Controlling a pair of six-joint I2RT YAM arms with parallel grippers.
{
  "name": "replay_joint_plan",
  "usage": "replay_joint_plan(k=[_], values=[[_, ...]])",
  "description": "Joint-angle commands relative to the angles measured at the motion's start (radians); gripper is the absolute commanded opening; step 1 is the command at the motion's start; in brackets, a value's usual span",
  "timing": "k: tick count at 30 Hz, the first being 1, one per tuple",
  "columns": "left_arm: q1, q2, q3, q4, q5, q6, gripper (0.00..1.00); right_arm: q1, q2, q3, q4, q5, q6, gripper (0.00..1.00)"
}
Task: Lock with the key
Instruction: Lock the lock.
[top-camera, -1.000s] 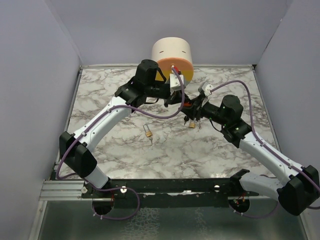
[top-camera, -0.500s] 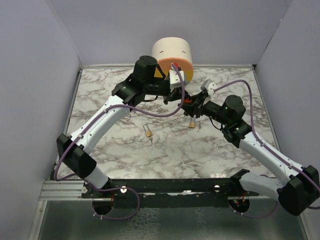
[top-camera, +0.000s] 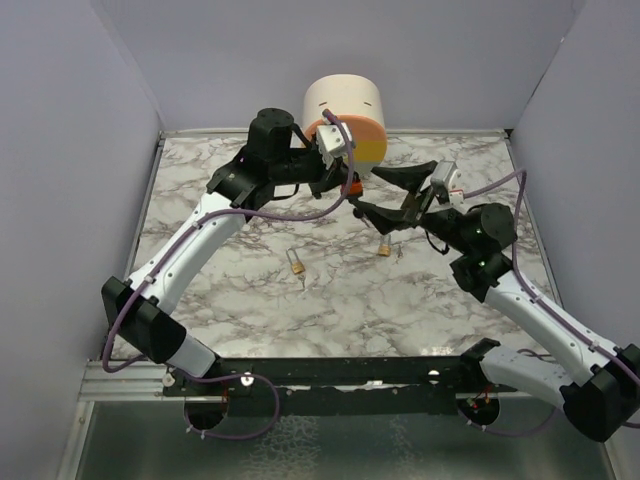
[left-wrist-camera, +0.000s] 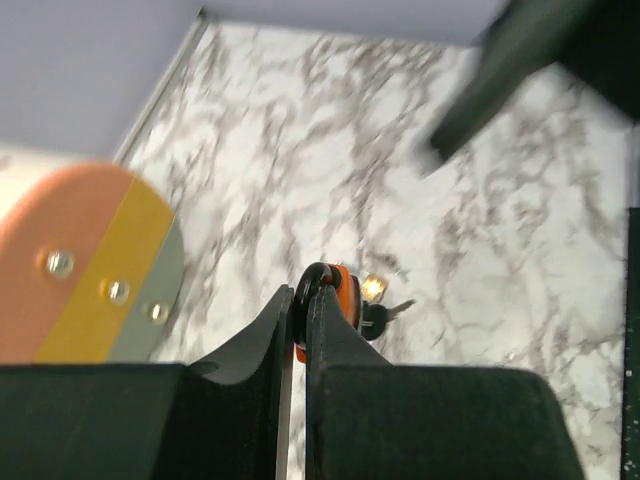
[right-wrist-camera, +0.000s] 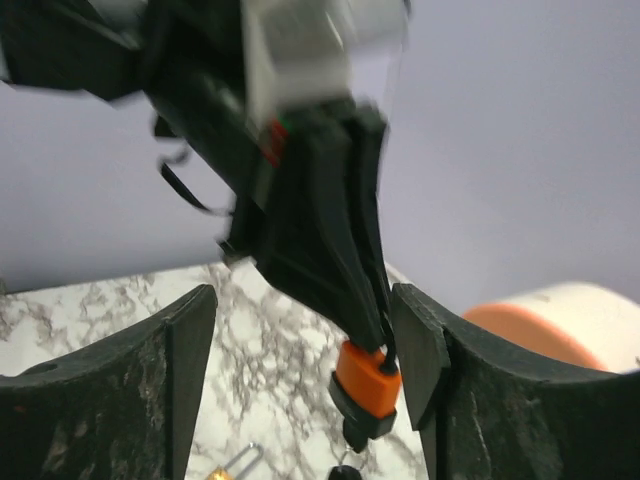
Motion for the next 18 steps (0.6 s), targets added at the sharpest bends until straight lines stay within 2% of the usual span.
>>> replay_joint_plan(k=[1,4,7,13,18], values=[[0.06,0.003,-0.061,0.06,-0.171,-0.066,0.0,0.016,-0.037,0.032,0.081,-0.035,-0.005,0.73],[0.078,-0.032,-0.106,0.138,-0.187,-0.096,0.0,0.016,-0.038,-0.008,0.033,-0.017,0.002,0.79],[0.097,-0.057,-0.137,0.195,-0.182,-0.121,0.0,0.016,-0.042,-0.055,-0.008,0.027,0.017,0.8],[0.105,-0.07,-0.153,0.199,-0.121,-0.125,0.0,0.016,-0.006,-0.153,-0.036,0.259,0.128,0.81],[0.105,-0.087,-0.181,0.213,-0.042,-0.125,0.0,0.015,0.026,-0.137,-0.137,0.309,0.168,0.82]])
